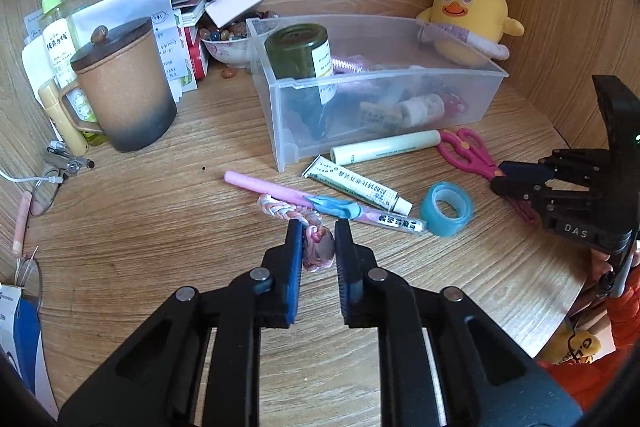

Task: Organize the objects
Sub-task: 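Carry the cord and scissors into the clear box and open both grippers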

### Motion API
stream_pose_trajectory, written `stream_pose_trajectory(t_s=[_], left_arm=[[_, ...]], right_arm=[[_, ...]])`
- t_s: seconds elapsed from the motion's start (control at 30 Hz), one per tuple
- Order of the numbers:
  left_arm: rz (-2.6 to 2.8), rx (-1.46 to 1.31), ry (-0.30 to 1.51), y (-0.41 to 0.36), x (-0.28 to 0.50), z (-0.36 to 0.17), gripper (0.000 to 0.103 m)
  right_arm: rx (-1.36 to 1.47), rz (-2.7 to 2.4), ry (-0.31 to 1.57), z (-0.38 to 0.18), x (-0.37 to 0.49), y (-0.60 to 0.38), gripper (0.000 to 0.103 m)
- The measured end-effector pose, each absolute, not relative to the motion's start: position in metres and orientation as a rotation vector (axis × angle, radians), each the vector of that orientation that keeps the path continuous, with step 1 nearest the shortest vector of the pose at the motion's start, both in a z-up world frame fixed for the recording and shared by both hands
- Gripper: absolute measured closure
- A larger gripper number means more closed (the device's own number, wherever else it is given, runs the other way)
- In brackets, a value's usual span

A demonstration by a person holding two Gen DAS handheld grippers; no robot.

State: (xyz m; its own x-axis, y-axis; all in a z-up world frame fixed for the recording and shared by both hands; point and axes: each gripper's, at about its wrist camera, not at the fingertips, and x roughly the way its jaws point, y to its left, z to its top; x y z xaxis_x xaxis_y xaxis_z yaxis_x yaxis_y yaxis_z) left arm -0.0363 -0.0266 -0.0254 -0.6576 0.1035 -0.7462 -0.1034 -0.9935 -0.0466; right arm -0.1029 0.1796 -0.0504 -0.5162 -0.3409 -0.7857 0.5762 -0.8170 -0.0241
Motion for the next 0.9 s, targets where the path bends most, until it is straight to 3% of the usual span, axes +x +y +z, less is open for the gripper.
stream_pose_trajectory(t_s=[0.9], left_arm=[[2.809,-0.926,-0.026,-0.003,-0.044,0.043,0.088]], right_arm=[[0.876,-2.417,0.233,0.015,-0.075,0.194,0.087]])
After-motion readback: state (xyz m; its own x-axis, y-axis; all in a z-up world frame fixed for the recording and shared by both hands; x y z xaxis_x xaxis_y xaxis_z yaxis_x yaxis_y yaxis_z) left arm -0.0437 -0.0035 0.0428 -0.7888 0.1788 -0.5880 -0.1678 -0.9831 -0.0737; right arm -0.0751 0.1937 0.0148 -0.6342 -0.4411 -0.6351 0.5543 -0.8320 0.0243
